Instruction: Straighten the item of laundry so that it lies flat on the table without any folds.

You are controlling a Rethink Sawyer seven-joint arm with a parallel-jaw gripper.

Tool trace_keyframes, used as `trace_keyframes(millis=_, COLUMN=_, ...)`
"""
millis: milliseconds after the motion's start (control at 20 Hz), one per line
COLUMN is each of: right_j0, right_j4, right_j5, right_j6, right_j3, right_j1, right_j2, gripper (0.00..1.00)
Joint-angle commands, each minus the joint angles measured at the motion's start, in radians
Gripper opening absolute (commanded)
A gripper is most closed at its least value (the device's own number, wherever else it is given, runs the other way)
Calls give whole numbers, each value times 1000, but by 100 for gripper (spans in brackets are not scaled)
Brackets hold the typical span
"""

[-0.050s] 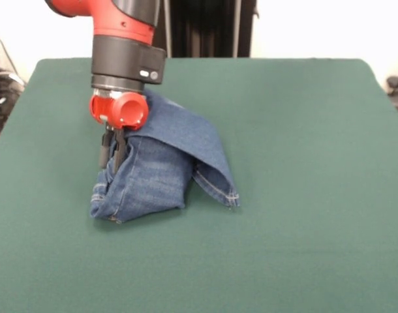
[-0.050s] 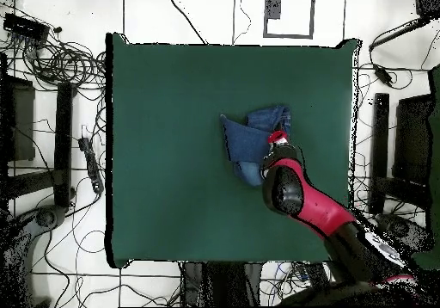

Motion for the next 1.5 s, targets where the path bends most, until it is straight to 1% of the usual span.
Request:
trace_keyframes(millis=50, right_j0=28, right_j4=-20, right_j5=-5, right_j6=207, right_j3=28, right_j1=54, right_j2=129, gripper=100)
trace_keyframes(millis=300, right_j0=38, right_j4=-4, right_j5=2, right_j6=197, right_j3=28, right_j1=54, right_j2=113, gripper=100)
trace_keyframes(millis=450, right_j0=30, right_j4=-8, right_j5=12, right_j6=194, right_j3=34, right_j1=48, right_j2=118, gripper=100)
trace_keyframes(millis=600, right_j0=26, right_j4=4, right_j5=47, right_j6=195, right_j3=60, right_j1=17, right_j2=120, gripper=100)
trace_keyframes(millis=700, right_j0=16, right_j4=11, right_j5=80, right_j6=201, right_j3=82, right_j1=-2, right_j2=134, gripper=100)
trace_keyframes(millis=900, right_j0=-11, right_j4=12, right_j5=130, right_j6=209, right_j3=106, right_j1=0, right_j2=186, gripper=100)
trace_keyframes(millis=1050, right_j0=-16, right_j4=16, right_j5=144, right_j6=202, right_j3=106, right_j1=8, right_j2=207, gripper=100)
trace_keyframes(millis=1200, right_j0=-21, right_j4=28, right_j5=184, right_j6=191, right_j3=104, right_j1=12, right_j2=232, gripper=100)
trace_keyframes(millis=1300, right_j0=-47, right_j4=24, right_j5=200, right_j6=198, right_j3=103, right_j1=33, right_j2=272, gripper=100)
trace_keyframes(millis=1500, right_j0=-43, right_j4=16, right_j5=200, right_j6=181, right_j3=95, right_j1=38, right_j2=275, gripper=100)
